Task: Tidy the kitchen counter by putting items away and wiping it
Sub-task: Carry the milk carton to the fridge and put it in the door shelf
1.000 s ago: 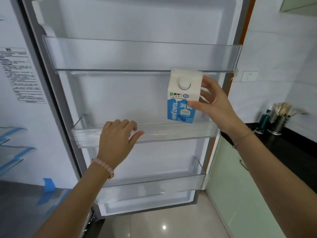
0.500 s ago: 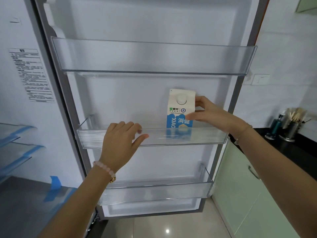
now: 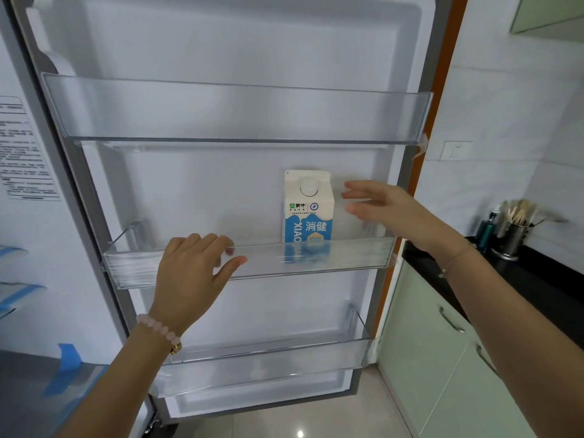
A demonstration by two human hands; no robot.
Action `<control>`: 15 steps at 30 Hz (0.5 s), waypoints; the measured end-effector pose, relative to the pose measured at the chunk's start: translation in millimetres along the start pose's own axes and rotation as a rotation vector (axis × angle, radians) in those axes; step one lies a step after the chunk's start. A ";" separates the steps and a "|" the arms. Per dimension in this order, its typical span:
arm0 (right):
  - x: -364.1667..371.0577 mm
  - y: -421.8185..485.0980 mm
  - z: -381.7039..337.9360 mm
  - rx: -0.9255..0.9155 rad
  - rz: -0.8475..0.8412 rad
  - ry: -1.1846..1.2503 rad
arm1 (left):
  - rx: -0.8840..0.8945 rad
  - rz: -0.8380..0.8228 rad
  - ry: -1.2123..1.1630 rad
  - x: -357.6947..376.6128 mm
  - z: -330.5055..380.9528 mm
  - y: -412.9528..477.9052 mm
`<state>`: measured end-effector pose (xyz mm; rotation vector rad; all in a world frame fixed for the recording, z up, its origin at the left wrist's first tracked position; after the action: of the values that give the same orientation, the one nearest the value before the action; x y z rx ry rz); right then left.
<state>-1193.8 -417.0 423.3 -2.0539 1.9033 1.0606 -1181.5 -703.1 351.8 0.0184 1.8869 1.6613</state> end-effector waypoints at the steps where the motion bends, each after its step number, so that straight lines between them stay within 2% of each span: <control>1: -11.6 -6.1 0.6 -0.028 0.070 0.067 | 0.002 0.000 0.007 -0.4 -0.4 -0.5; 5: -63.4 -32.6 24.2 -0.071 0.492 0.275 | -0.008 -0.023 0.011 -1.6 -2.0 -1.6; 7: -77.6 -35.6 47.3 -0.006 0.591 0.297 | -0.011 -0.028 0.006 -3.3 -1.3 -1.9; 9: -76.1 -32.9 65.6 0.057 0.547 0.320 | -0.010 -0.031 0.003 -5.7 -0.2 -1.8; 13: -47.3 -21.5 81.1 0.142 0.329 0.487 | -0.001 -0.068 -0.010 -10.1 -1.5 -3.2; 15: -41.4 -18.0 81.9 0.180 0.312 0.589 | -0.010 -0.092 -0.007 -13.3 -4.4 -4.4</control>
<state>-1207.0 -335.0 380.3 -2.1678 2.5441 0.3048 -1171.1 -713.3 353.7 -0.0657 1.8457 1.6071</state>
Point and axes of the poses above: each hand's wrist, its own y-axis towards the middle knuckle, its own x-axis out of the palm, z = x × y, the point moved 6 cm from there along y, towards the middle knuckle, and after that the axes turned 5 degrees about -x, right-handed, at the moved point
